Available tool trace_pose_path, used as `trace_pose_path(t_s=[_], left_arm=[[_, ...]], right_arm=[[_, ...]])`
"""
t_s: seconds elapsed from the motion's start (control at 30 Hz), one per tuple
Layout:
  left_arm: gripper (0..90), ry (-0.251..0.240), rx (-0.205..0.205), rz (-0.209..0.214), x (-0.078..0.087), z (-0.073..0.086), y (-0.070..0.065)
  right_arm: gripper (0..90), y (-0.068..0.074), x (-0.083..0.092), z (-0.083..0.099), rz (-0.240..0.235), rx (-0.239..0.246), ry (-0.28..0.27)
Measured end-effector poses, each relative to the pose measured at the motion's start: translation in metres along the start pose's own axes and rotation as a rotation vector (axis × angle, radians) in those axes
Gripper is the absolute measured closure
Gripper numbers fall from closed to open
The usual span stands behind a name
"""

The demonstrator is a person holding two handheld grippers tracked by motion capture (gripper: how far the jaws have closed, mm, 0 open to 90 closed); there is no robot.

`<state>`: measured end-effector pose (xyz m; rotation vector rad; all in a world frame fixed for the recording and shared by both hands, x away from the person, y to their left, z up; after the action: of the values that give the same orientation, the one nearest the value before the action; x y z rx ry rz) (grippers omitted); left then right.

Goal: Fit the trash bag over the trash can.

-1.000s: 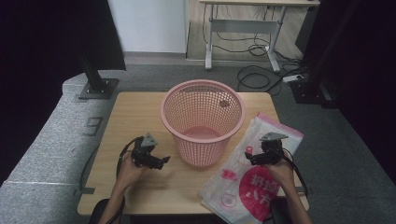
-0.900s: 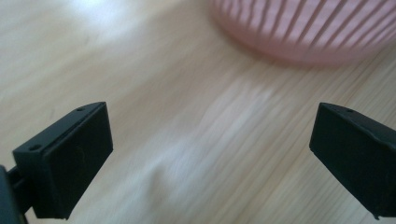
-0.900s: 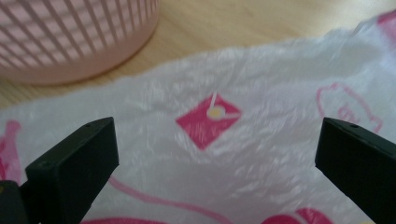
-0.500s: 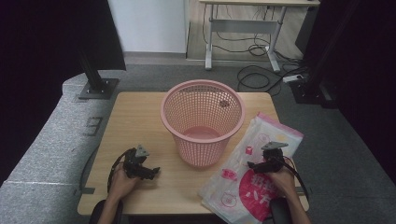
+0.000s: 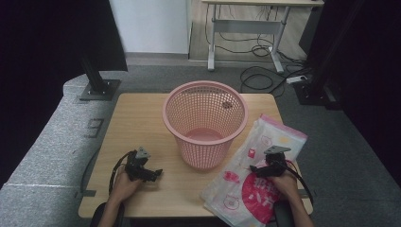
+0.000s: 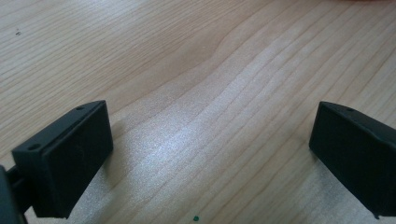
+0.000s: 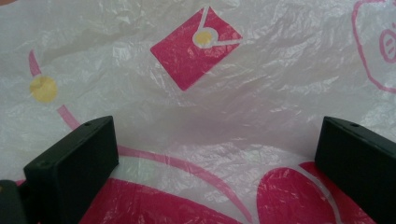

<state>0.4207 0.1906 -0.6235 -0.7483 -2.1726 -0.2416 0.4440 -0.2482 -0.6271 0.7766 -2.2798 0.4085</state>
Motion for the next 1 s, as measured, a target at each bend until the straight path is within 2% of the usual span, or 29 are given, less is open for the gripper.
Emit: trace_pose_path(t_s=[0.17,0.3,0.4,0.5,0.6,0.7,0.83,0.9,0.97,1.0], left_arm=[[0.0,-0.001,0.001,0.0,0.0,0.0,0.0],[0.0,-0.002,0.001,0.0,0.0,0.0,0.0],[0.0,-0.001,0.002,0.0,0.0,0.0,0.0],[0.0,-0.002,0.004,-0.002,0.0,-0.001,0.0],[0.0,-0.002,0.004,-0.002,-0.001,-0.001,-0.001],[0.0,-0.001,0.005,-0.005,-0.001,-0.001,0.0],[0.0,0.001,0.003,-0.005,-0.001,-0.001,0.0],[0.0,0.001,0.003,-0.005,-0.001,-0.001,0.0],[0.0,0.001,0.003,-0.005,-0.001,-0.001,0.0],[0.0,0.001,0.003,-0.006,-0.001,-0.001,0.0]], right_arm=[[0.0,0.0,0.0,0.0,-0.007,0.005,0.003],[0.0,-0.001,0.005,-0.002,0.007,0.038,0.028],[0.0,0.004,0.012,-0.014,-0.007,0.044,0.004],[0.0,0.015,0.021,-0.027,-0.036,0.064,-0.004],[0.0,0.035,0.027,-0.028,-0.072,0.113,0.04],[0.0,0.058,0.029,-0.023,-0.129,0.173,0.093],[0.0,0.081,0.029,-0.014,-0.19,0.237,0.147],[0.0,0.087,0.027,-0.008,-0.198,0.269,0.18],[0.0,0.089,0.023,-0.002,-0.196,0.264,0.214],[0.0,0.087,0.02,0.003,-0.176,0.264,0.244]])
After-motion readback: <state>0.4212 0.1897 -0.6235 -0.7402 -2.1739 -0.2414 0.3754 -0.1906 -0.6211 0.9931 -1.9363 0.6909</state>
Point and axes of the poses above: each handheld gripper's, and its own axes: x roughly backward along the jaws, z roughly out of its underside, y roughly to its left, the point moved 10 cm from there along -x, roughly forward along the jaws, and after that the axes turned 6 degrees about x, right-handed, at the moved point
